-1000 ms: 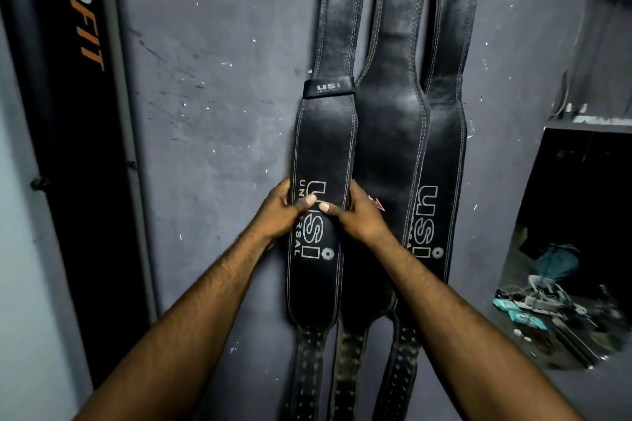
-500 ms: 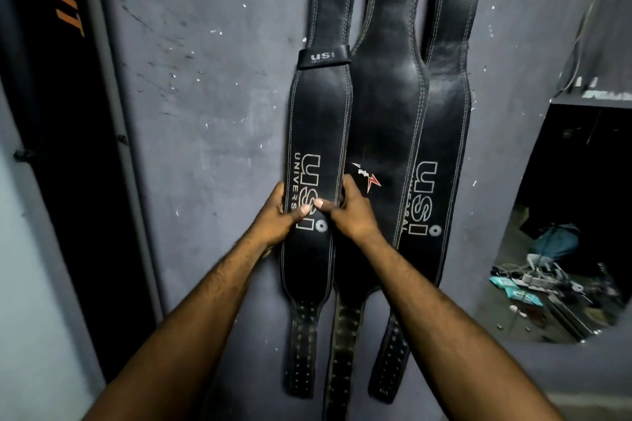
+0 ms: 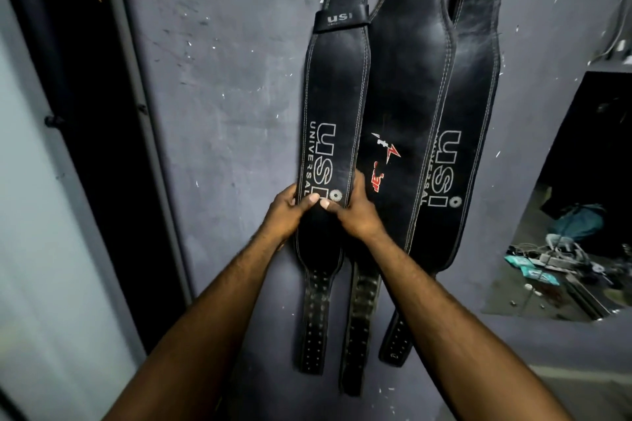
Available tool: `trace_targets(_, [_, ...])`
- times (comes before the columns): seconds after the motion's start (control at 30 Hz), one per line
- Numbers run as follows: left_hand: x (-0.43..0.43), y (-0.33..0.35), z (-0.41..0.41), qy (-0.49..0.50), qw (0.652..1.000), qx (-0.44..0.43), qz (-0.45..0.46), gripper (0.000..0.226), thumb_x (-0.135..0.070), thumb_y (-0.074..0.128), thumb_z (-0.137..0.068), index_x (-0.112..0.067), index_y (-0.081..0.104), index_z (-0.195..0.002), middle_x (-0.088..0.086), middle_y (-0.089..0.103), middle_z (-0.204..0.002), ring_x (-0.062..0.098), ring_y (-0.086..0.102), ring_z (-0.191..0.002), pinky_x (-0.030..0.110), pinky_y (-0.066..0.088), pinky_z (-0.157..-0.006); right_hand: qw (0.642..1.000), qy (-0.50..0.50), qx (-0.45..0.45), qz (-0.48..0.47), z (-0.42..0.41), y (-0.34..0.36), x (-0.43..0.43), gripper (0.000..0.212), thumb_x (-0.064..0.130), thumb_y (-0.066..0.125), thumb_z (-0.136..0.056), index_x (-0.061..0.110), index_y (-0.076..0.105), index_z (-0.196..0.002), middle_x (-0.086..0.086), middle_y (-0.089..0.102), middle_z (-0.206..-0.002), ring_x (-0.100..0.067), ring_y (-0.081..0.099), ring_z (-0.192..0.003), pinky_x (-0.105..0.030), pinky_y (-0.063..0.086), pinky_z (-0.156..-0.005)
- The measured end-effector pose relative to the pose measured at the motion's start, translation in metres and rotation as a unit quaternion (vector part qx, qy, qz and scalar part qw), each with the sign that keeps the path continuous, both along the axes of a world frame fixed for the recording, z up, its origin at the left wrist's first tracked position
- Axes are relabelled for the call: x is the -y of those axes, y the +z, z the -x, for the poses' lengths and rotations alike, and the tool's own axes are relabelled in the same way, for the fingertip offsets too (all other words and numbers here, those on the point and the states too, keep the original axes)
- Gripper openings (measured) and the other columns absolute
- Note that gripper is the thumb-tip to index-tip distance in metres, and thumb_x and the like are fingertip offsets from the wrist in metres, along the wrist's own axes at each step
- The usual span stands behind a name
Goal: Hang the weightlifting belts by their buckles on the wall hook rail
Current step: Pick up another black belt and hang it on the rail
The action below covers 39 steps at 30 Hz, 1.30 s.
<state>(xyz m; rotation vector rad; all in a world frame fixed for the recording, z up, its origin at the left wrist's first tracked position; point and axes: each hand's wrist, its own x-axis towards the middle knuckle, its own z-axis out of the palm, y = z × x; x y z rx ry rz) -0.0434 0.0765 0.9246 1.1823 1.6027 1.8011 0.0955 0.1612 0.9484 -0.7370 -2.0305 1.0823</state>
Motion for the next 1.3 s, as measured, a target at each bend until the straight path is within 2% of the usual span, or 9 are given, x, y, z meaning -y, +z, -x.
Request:
trace_targets(0.1, [0.003, -0.01, 0.001, -0.001, 1.0, 0.002, 0.019, 0.047, -0.033, 0.067, -0.084, -0.011, 0.063, -0.125, 0.009, 0.072, -0.119, 0.027, 0.067, -0.114, 0.048, 0.051, -0.104, 0.997, -0.052, 0.054, -0.032, 0.003, -0.011, 0.001, 0.05, 0.039, 0.07, -0.088, 0.019, 0.044, -0.126, -0.006, 0.069, -0.12, -0.032, 0.066, -0.11, -0.035, 0.052, -0.092])
trace_targets(0.23, [-0.001, -0.017, 0.002, 0.044, 0.998, -0.034, 0.018, 0.059, -0.051, 0.068, -0.071, -0.017, 0.066, -0.119, 0.005, 0.074, -0.114, 0.023, 0.07, -0.109, 0.048, 0.053, -0.101, 0.995, -0.071, 0.047, -0.042, 0.004, -0.015, 0.0, 0.048, 0.047, 0.068, -0.087, 0.021, 0.044, -0.12, -0.007, 0.071, -0.118, -0.033, 0.067, -0.107, -0.039, 0.054, -0.092])
trace_targets(0.43, [0.002, -0.031, -0.004, 0.024, 1.0, 0.007, -0.008, 0.033, -0.015, 0.068, -0.091, -0.009, 0.063, -0.122, 0.013, 0.072, -0.116, 0.032, 0.068, -0.112, 0.044, 0.055, -0.099, 0.999, -0.005, 0.045, -0.018, -0.003, -0.038, 0.0, 0.059, 0.027, 0.073, -0.086, 0.024, 0.04, -0.135, -0.005, 0.069, -0.123, -0.027, 0.067, -0.11, -0.031, 0.053, -0.094])
trace_targets(0.57, [0.002, -0.047, -0.007, 0.026, 0.999, -0.041, -0.002, 0.042, -0.017, 0.069, -0.087, -0.012, 0.062, -0.127, 0.006, 0.073, -0.119, 0.02, 0.069, -0.111, 0.033, 0.054, -0.096, 0.997, -0.033, 0.042, -0.052, -0.005, -0.043, -0.005, 0.054, 0.035, 0.072, -0.086, 0.028, 0.041, -0.13, -0.001, 0.072, -0.117, -0.025, 0.069, -0.106, -0.035, 0.056, -0.092])
trace_targets(0.7, [-0.001, -0.052, -0.013, 0.047, 0.998, -0.043, -0.003, 0.036, -0.008, 0.067, -0.091, -0.009, 0.061, -0.127, 0.004, 0.073, -0.113, 0.009, 0.071, -0.101, 0.022, 0.056, -0.087, 0.998, 0.017, 0.054, -0.012, -0.014, -0.053, -0.006, 0.059, 0.025, 0.072, -0.088, 0.024, 0.039, -0.137, -0.001, 0.07, -0.123, -0.02, 0.067, -0.109, -0.021, 0.049, -0.088])
trace_targets(0.9, [-0.009, -0.055, -0.01, 0.076, 0.995, -0.059, 0.016, 0.031, -0.014, 0.067, -0.091, -0.013, 0.065, -0.122, -0.001, 0.074, -0.108, 0.009, 0.071, -0.1, 0.02, 0.056, -0.085, 0.994, -0.039, 0.091, -0.046, -0.008, -0.074, -0.009, 0.061, 0.042, 0.069, -0.087, 0.034, 0.036, -0.137, -0.005, 0.071, -0.118, -0.027, 0.068, -0.105, -0.041, 0.057, -0.091])
trace_targets(1.07, [-0.002, -0.062, -0.019, 0.108, 0.993, -0.049, 0.022, 0.03, -0.018, 0.071, -0.089, -0.012, 0.068, -0.119, -0.001, 0.075, -0.105, 0.008, 0.072, -0.095, 0.022, 0.057, -0.084, 0.996, -0.035, 0.08, -0.027, -0.015, -0.083, -0.003, 0.041, 0.03, 0.07, -0.089, 0.023, 0.05, -0.125, -0.001, 0.073, -0.11, -0.021, 0.07, -0.097, -0.029, 0.055, -0.085])
trace_targets(1.23, [0.017, -0.085, -0.022, 0.174, 0.971, -0.064, 0.149, 0.036, -0.037, 0.073, -0.086, -0.006, 0.063, -0.102, 0.004, 0.065, -0.085, 0.019, 0.061, -0.082, 0.027, 0.045, -0.074, 0.996, -0.081, 0.043, 0.023, -0.033, -0.105, 0.023, 0.021, 0.01, 0.067, -0.09, 0.014, 0.058, -0.109, 0.005, 0.068, -0.093, -0.008, 0.061, -0.081, -0.001, 0.044, -0.069])
trace_targets(1.3, [0.029, -0.101, -0.029, 0.198, 0.966, -0.02, 0.163, 0.041, -0.04, 0.072, -0.086, -0.007, 0.062, -0.108, 0.004, 0.066, -0.095, 0.02, 0.06, -0.091, 0.025, 0.043, -0.079, 0.994, -0.094, 0.03, 0.044, -0.042, -0.115, 0.037, 0.023, 0.009, 0.066, -0.089, 0.018, 0.056, -0.108, 0.002, 0.069, -0.096, -0.013, 0.063, -0.084, -0.015, 0.051, -0.078])
